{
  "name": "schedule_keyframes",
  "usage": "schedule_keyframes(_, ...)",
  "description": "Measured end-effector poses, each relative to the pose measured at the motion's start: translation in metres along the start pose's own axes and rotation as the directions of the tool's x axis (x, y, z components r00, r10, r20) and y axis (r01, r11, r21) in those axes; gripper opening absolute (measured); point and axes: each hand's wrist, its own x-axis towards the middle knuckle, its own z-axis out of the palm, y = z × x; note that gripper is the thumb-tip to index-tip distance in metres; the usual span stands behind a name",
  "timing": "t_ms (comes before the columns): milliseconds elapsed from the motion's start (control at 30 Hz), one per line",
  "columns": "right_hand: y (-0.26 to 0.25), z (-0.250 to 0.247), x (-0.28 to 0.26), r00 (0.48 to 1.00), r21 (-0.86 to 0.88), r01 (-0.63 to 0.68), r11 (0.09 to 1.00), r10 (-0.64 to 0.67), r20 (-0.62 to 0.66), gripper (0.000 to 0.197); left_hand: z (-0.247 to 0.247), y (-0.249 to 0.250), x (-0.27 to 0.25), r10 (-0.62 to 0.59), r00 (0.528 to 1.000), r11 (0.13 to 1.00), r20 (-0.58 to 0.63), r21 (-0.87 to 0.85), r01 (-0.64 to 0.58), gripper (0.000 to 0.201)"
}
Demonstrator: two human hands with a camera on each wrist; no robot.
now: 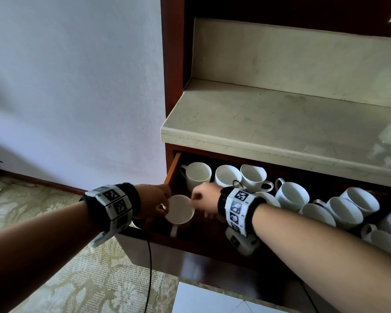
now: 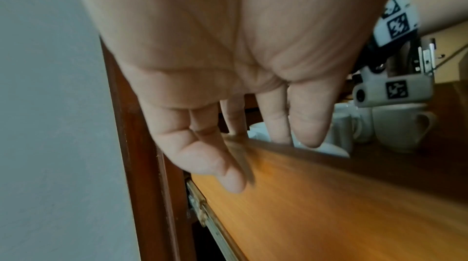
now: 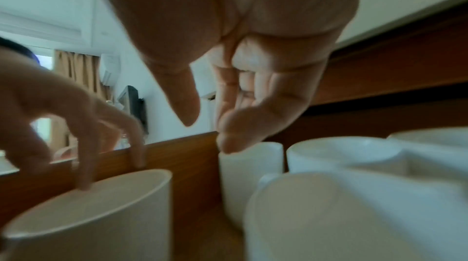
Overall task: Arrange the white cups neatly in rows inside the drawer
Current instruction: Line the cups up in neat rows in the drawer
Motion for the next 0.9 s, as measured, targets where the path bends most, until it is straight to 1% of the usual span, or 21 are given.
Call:
schedule_keyframes(67, 0.013, -0.020, 0.000, 0.984, -0.122, -0.071, 0.990, 0.049, -0.174, 0.034, -0.002, -0.001, -0.003, 0.010, 1.000, 1.000, -0.015, -0.028, -0.010, 0.027)
schedule_keyframes(100, 0.020, -0.026, -0.001, 0.971, -0.214, -0.136, 0.967, 0.088, -0.222, 0.038, -0.004, -0.002, -0.006, 0.015, 0.999, 0.999, -0.028, -0.051, -0.016, 0.027)
schedule_keyframes(133, 0.025, -0.030, -0.004, 0.964, -0.312, -0.212, 0.926, 0.146, -0.222, 0.040, -0.007, -0.002, -0.008, 0.021, 0.999, 0.996, -0.047, -0.080, -0.025, 0.027)
schedule_keyframes(167, 0.027, -0.031, -0.009, 0.960, -0.391, -0.270, 0.880, 0.215, -0.177, 0.040, -0.010, -0.003, -0.010, 0.025, 0.998, 0.994, -0.066, -0.105, -0.032, 0.027)
schedule_keyframes(200, 0.029, -0.030, -0.012, 0.956, -0.470, -0.291, 0.833, 0.275, -0.105, 0.041, -0.013, -0.003, -0.012, 0.024, 0.997, 0.992, -0.080, -0.119, -0.033, 0.027)
schedule_keyframes(233, 0.029, -0.028, -0.014, 0.949, -0.535, -0.282, 0.797, 0.315, -0.031, 0.045, -0.016, -0.003, -0.014, 0.014, 0.996, 0.992, -0.086, -0.125, -0.025, 0.027)
schedule_keyframes(267, 0.029, -0.025, -0.014, 0.944, -0.563, -0.261, 0.784, 0.330, 0.023, 0.047, -0.020, -0.002, -0.014, -0.006, 0.996, 0.992, -0.091, -0.128, -0.006, 0.027)
schedule_keyframes(300, 0.030, -0.021, -0.013, 0.951, -0.573, -0.229, 0.787, 0.306, 0.040, 0.051, -0.023, 0.000, -0.014, -0.027, 0.995, 0.991, -0.097, -0.134, 0.014, 0.028)
schedule_keyframes(333, 0.031, -0.017, -0.011, 0.958, -0.563, -0.218, 0.797, 0.285, 0.033, 0.050, -0.026, 0.001, -0.014, -0.044, 0.994, 0.990, -0.104, -0.137, 0.029, 0.028)
schedule_keyframes(400, 0.032, -0.008, -0.006, 0.969, -0.536, -0.208, 0.818, 0.246, -0.002, 0.041, -0.032, 0.004, -0.013, -0.058, 0.992, 0.991, -0.115, -0.126, 0.043, 0.029)
schedule_keyframes(467, 0.029, -0.002, -0.006, 0.975, -0.539, -0.195, 0.820, 0.223, -0.013, 0.017, -0.036, 0.005, -0.011, -0.062, 0.991, 0.993, -0.116, -0.112, 0.049, 0.030)
schedule_keyframes(500, 0.029, 0.000, -0.007, 0.977, -0.545, -0.186, 0.818, 0.212, -0.015, 0.014, -0.039, 0.005, -0.011, -0.063, 0.991, 0.993, -0.120, -0.111, 0.049, 0.030)
schedule_keyframes(567, 0.030, 0.000, -0.010, 0.980, -0.530, -0.169, 0.831, 0.200, 0.002, 0.031, -0.043, 0.006, -0.012, -0.066, 0.989, 0.992, -0.130, -0.116, 0.050, 0.031)
schedule_keyframes(600, 0.033, -0.002, -0.013, 0.979, -0.534, -0.165, 0.829, 0.205, 0.015, 0.034, -0.046, 0.006, -0.013, -0.069, 0.989, 0.992, -0.132, -0.118, 0.053, 0.031)
schedule_keyframes(633, 0.037, -0.003, -0.015, 0.982, -0.524, -0.150, 0.839, 0.188, 0.020, 0.034, -0.047, 0.006, -0.015, -0.073, 0.989, 0.991, -0.129, -0.120, 0.058, 0.031)
schedule_keyframes(700, 0.045, -0.005, -0.018, 0.987, -0.571, -0.105, 0.814, 0.154, 0.038, 0.033, -0.049, 0.006, -0.017, -0.085, 0.989, 0.991, -0.117, -0.116, 0.071, 0.032)
schedule_keyframes(767, 0.052, -0.008, -0.024, 0.987, -0.616, -0.076, 0.784, 0.146, 0.063, 0.031, -0.048, 0.006, -0.017, -0.094, 0.990, 0.991, -0.103, -0.107, 0.083, 0.032)
schedule_keyframes(800, 0.057, -0.008, -0.024, 0.986, -0.602, -0.089, 0.793, 0.156, 0.060, 0.031, -0.048, 0.006, -0.017, -0.097, 0.990, 0.991, -0.100, -0.101, 0.087, 0.033)
schedule_keyframes(833, 0.060, -0.006, -0.027, 0.992, -0.639, -0.061, 0.767, 0.117, 0.046, 0.030, -0.047, 0.007, -0.016, -0.099, 0.990, 0.991, -0.100, -0.099, 0.089, 0.033)
schedule_keyframes(867, 0.065, -0.006, -0.027, 0.994, -0.623, -0.070, 0.779, 0.105, 0.021, 0.030, -0.047, 0.007, -0.015, -0.100, 0.990, 0.991, -0.102, -0.097, 0.090, 0.033)
schedule_keyframes(900, 0.068, -0.006, -0.029, 0.998, -0.662, 0.011, 0.749, 0.033, 0.054, 0.027, -0.046, 0.008, -0.014, -0.101, 0.990, 0.991, -0.103, -0.096, 0.091, 0.033)
